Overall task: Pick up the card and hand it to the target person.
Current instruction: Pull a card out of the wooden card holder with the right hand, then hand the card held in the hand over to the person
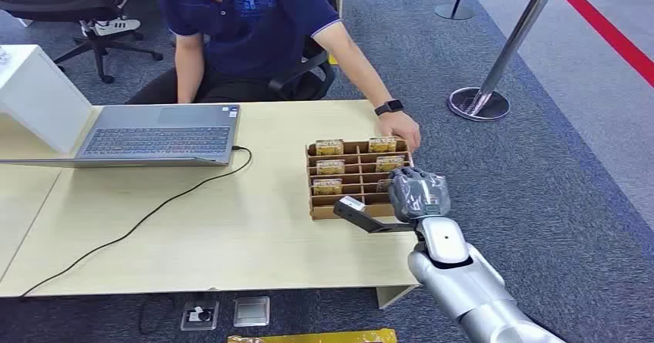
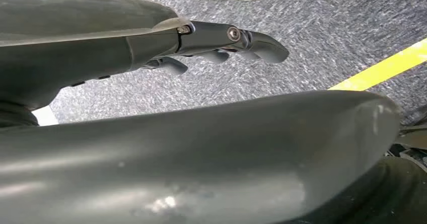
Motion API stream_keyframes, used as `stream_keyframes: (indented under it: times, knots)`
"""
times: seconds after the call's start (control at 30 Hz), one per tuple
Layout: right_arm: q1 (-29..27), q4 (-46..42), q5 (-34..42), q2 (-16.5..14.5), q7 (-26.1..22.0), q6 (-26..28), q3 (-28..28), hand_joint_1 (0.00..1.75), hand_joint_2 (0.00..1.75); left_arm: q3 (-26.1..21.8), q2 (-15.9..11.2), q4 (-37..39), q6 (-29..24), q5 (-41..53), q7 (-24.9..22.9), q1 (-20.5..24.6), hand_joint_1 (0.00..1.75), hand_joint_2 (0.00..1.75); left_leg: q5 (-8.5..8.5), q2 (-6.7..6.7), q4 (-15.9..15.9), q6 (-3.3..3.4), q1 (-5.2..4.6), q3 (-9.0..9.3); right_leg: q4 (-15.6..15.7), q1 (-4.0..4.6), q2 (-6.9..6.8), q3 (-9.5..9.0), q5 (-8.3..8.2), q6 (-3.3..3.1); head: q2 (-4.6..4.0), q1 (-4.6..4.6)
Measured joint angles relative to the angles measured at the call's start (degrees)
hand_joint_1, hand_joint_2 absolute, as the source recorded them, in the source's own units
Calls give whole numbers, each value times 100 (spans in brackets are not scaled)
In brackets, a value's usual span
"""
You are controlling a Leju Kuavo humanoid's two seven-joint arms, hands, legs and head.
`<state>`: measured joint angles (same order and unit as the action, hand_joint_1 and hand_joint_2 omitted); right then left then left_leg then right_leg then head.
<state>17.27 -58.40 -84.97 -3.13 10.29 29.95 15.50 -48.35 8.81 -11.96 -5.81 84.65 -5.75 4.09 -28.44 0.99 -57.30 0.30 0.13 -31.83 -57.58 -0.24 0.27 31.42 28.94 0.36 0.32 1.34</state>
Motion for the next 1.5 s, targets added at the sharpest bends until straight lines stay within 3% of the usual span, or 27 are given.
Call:
stream_keyframes:
  times: [0.13,0.63,0.9,1.17,1.5]
  knots:
    - [-20,0,-29,27,17,-21,-7,175,175,0,0,0,1,-1,14,0,0,0,0,0,0,0,0,1,0,0,0,-1,0,0,1,-1]
    - [-4,32,129,149,-71,230,-122,175,175,2,-2,0,42,3,40,35,0,0,1,0,-2,0,0,1,0,0,0,-3,-1,0,1,-2]
    - [58,-1010,486,186,-374,561,-151,175,175,8,-8,0,-3,53,27,62,0,0,1,-1,-1,0,0,-8,-2,0,1,6,-2,-1,-1,6]
    - [962,-1570,850,-107,-654,535,-66,175,175,49,-9,0,-63,79,-1,189,0,0,9,-1,-1,-8,0,-6,-10,0,2,5,-5,-6,-1,2]
    - [2215,-666,1612,-722,-1311,933,150,175,175,93,-3,0,-108,114,-76,293,0,0,12,0,-1,-11,0,-7,-18,0,2,9,-6,-7,0,-3]
